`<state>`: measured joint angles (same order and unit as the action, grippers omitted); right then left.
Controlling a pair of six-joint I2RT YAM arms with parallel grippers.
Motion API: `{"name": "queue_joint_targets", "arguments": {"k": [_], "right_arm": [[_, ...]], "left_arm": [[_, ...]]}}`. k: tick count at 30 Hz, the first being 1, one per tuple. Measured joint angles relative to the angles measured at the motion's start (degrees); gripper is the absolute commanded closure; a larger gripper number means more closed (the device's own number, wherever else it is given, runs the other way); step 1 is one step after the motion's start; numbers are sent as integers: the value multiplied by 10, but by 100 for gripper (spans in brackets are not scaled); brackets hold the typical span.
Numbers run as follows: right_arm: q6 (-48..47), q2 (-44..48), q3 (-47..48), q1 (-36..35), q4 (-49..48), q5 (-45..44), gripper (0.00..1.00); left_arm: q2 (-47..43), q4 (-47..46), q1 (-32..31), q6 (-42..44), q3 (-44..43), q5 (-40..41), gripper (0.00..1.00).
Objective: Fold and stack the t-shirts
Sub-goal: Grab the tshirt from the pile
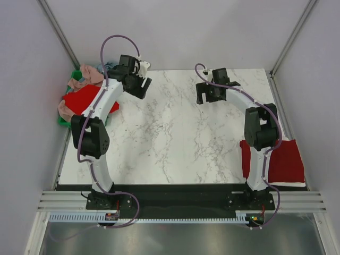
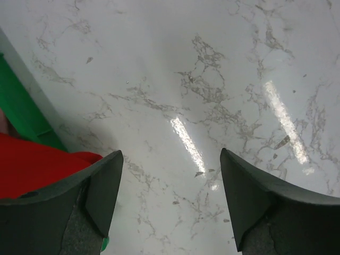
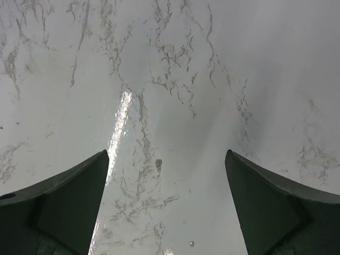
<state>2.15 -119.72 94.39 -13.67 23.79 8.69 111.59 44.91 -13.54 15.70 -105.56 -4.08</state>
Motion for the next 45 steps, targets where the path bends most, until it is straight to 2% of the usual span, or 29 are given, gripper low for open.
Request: {"name": "queue_joint_targets", "arguments": {"k": [5, 8, 11, 12, 15, 20, 27, 34, 40, 43, 44, 45], "right_arm": [[-6, -15, 8, -2, -3, 6, 2], [-25, -20, 8, -2, 2, 29, 2], [-40, -22, 8, -2, 13, 61, 2], [-42, -22, 8, -2, 16, 71, 2], [-45, -22, 8, -3, 16, 98, 2], [-50, -22, 8, -5, 18, 129, 2], [-56, -23, 10, -5, 22, 147, 2], [-56, -31, 11, -5, 22, 161, 2], [-54, -60, 26, -5, 25, 175, 2], [-54, -68, 32, -5, 27, 177, 2], [-54, -68, 33, -5, 28, 179, 2], [-54, -68, 33, -5, 28, 180, 2]], "left_arm": [[-25, 17, 25, 38, 17, 16, 25], [-60, 33, 59, 56, 46, 21, 28], [-74, 47, 106, 64, 52, 21, 35], [-73, 49, 121, 66, 52, 21, 39], [-54, 67, 146, 71, 42, 21, 42], [6, 81, 139, 77, 11, 22, 47], [58, 90, 147, 81, 0, 55, 48], [38, 83, 181, 102, 11, 87, 45], [20, 81, 197, 116, 35, 107, 49], [20, 81, 196, 118, 43, 118, 66], [20, 82, 196, 118, 44, 121, 79], [20, 82, 195, 117, 45, 124, 87]]}}
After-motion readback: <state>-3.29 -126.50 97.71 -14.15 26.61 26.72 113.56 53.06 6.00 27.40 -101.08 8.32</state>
